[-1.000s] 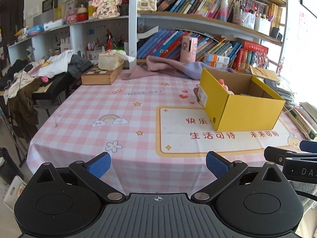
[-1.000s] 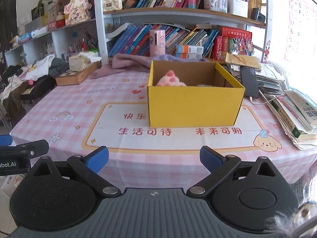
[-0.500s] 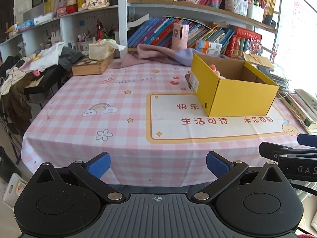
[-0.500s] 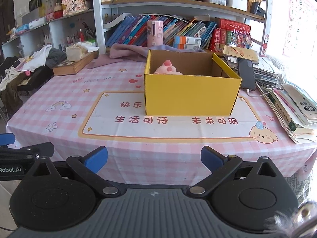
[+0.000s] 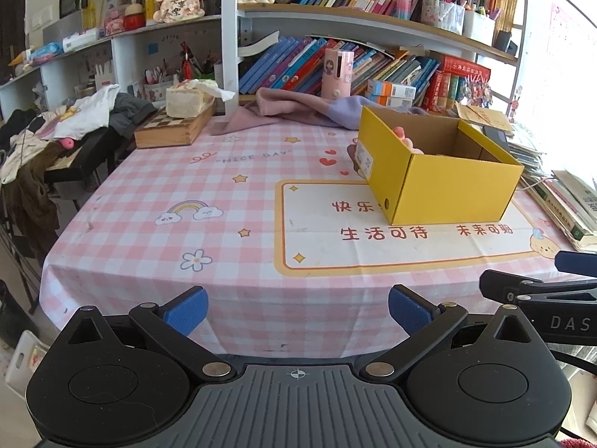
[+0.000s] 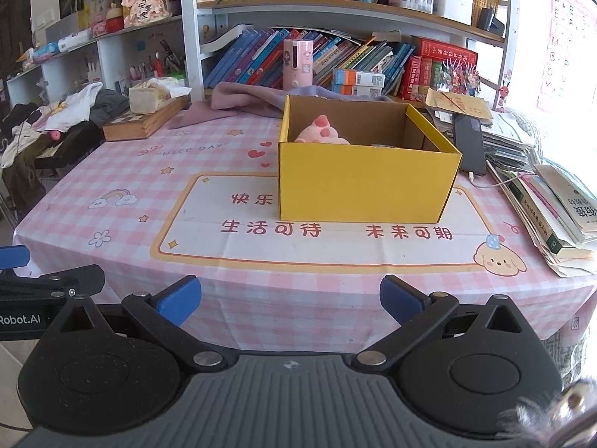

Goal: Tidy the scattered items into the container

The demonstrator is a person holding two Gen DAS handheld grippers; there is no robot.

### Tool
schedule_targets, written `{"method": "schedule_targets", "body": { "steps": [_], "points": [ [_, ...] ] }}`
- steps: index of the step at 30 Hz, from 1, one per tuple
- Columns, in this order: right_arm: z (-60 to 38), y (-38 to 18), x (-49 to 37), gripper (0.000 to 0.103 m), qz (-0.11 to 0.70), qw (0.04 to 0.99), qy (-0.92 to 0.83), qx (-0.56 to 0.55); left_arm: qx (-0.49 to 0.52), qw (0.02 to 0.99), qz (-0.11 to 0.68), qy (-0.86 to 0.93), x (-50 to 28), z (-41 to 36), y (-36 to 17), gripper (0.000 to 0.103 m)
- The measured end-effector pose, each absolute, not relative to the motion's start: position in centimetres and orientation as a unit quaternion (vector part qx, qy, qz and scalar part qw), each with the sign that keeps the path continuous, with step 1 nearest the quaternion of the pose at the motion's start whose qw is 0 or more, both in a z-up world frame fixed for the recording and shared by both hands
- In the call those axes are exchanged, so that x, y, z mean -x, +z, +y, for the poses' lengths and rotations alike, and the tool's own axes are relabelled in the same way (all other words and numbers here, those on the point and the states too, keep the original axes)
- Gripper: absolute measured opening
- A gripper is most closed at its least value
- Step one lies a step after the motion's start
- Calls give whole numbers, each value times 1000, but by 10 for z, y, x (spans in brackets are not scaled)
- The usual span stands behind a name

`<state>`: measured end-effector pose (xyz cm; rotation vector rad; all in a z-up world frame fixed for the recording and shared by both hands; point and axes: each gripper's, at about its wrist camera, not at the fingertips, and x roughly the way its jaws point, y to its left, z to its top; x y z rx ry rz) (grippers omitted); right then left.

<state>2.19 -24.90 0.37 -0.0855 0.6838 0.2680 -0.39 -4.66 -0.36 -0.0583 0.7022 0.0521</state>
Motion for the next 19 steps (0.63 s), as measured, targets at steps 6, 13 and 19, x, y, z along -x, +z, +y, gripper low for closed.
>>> {"method": "schedule_targets", "body": {
  "steps": [6, 13, 19],
  "points": [
    [-247, 4, -24, 103, 336, 931, 133, 46, 37, 937, 346, 25, 3, -44, -4, 103],
    [-247, 3, -24, 103, 337, 931, 133, 46, 36, 936, 349, 25, 3, -46, -6, 103],
    [-246, 0, -25, 103, 339, 930, 134, 45, 31, 938, 344, 17, 2, -50, -5, 103]
  ]
}}
